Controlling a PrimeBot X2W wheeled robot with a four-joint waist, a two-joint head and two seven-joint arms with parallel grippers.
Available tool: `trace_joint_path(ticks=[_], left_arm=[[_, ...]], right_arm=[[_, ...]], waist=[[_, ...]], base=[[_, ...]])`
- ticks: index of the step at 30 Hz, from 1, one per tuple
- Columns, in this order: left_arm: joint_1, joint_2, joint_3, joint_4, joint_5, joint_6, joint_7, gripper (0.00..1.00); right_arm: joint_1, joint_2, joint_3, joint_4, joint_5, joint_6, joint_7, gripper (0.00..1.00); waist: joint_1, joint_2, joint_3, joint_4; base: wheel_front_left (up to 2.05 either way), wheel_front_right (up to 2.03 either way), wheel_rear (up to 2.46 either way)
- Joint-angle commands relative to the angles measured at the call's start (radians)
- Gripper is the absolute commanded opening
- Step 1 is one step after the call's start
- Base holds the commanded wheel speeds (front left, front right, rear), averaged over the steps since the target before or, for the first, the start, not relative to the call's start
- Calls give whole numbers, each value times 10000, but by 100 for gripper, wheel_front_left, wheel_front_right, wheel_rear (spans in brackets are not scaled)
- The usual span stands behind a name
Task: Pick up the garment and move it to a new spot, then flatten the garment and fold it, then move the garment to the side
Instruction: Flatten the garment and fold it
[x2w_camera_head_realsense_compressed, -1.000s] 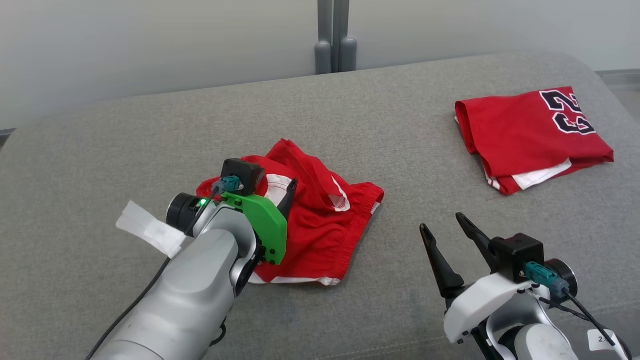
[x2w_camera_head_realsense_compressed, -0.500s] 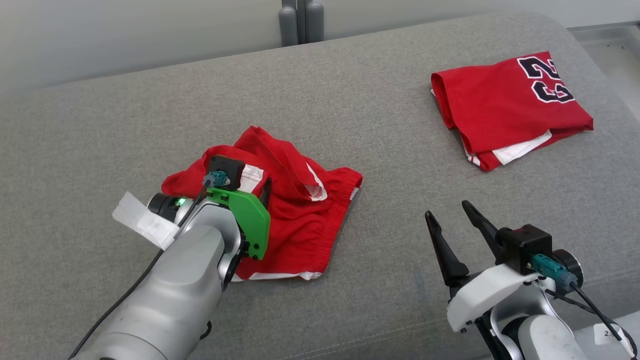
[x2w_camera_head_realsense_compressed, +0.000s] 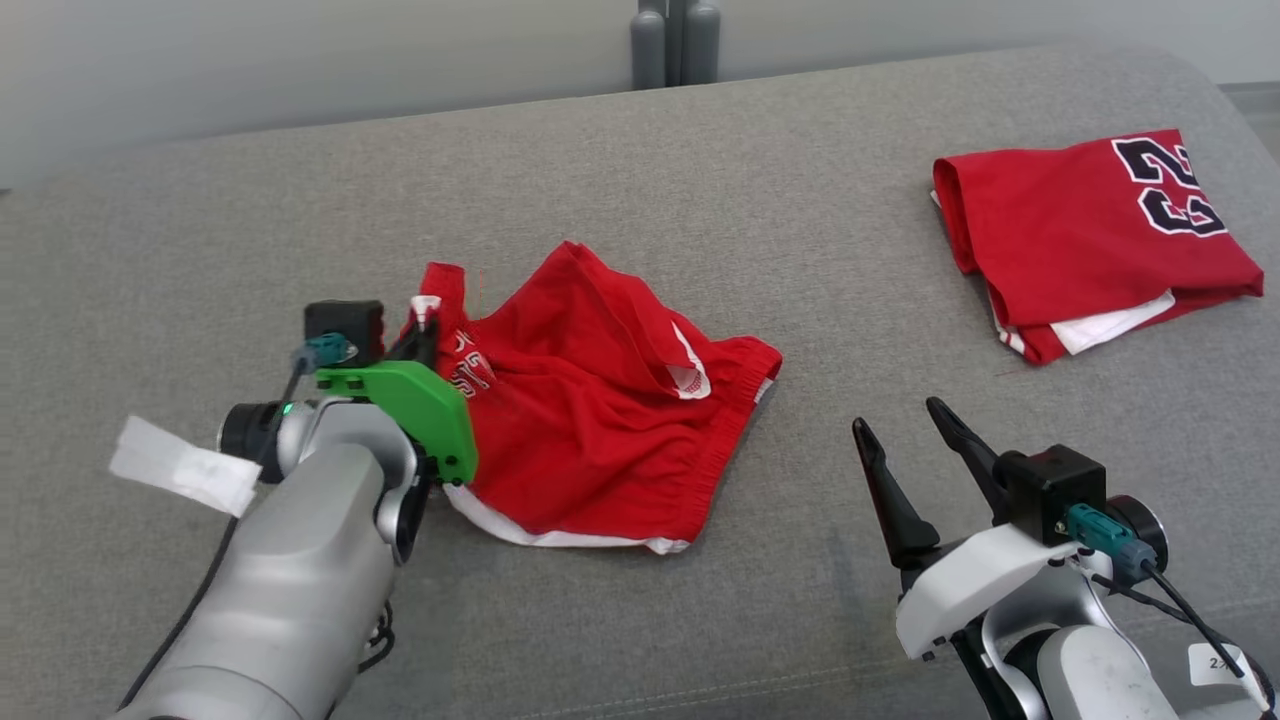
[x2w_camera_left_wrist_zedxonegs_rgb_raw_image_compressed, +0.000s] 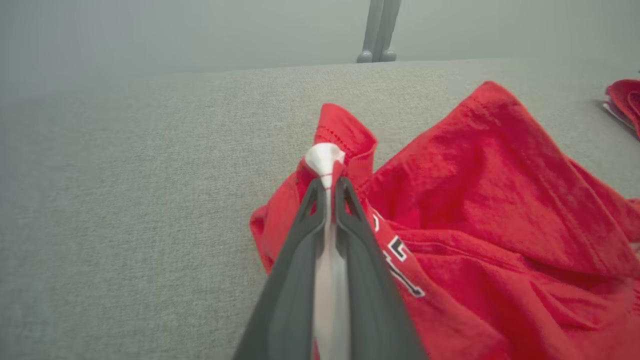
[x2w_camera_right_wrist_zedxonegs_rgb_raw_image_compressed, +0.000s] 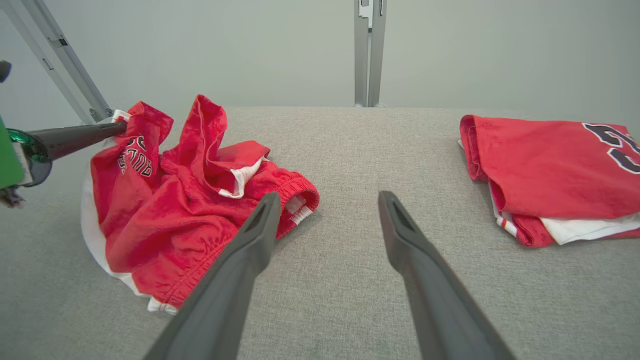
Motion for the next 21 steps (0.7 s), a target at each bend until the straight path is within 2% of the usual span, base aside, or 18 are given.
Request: trace_joint_path(ticks=[1, 7, 19, 20, 21], left_arm=[[118, 193, 151, 43, -151, 96, -111, 0], [652, 668, 676, -11, -539, 289, -335, 0], [2333, 1143, 1237, -733, -733, 868, -417, 0], [2446, 1190, 1278, -819, -746, 914, -415, 39], [2563, 1243, 1339, -936, -755, 979, -417, 100]], right_arm=[[63, -23, -1, 33, 12, -4, -2, 100], [214, -27, -51, 37, 60, -4, 19, 100], [420, -26, -202, -32, 111, -4, 66, 100], [427, -26, -202, -38, 117, -4, 71, 100], [450, -26, -201, -42, 128, -4, 75, 100]], waist=[[0, 0, -142, 279], [0, 0, -366, 686], [0, 0, -673, 1161], [0, 0, -690, 1184], [0, 0, -706, 1203]], base=[[0, 0, 0], [0, 0, 0], [0, 0, 0], [0, 0, 0], [0, 0, 0]])
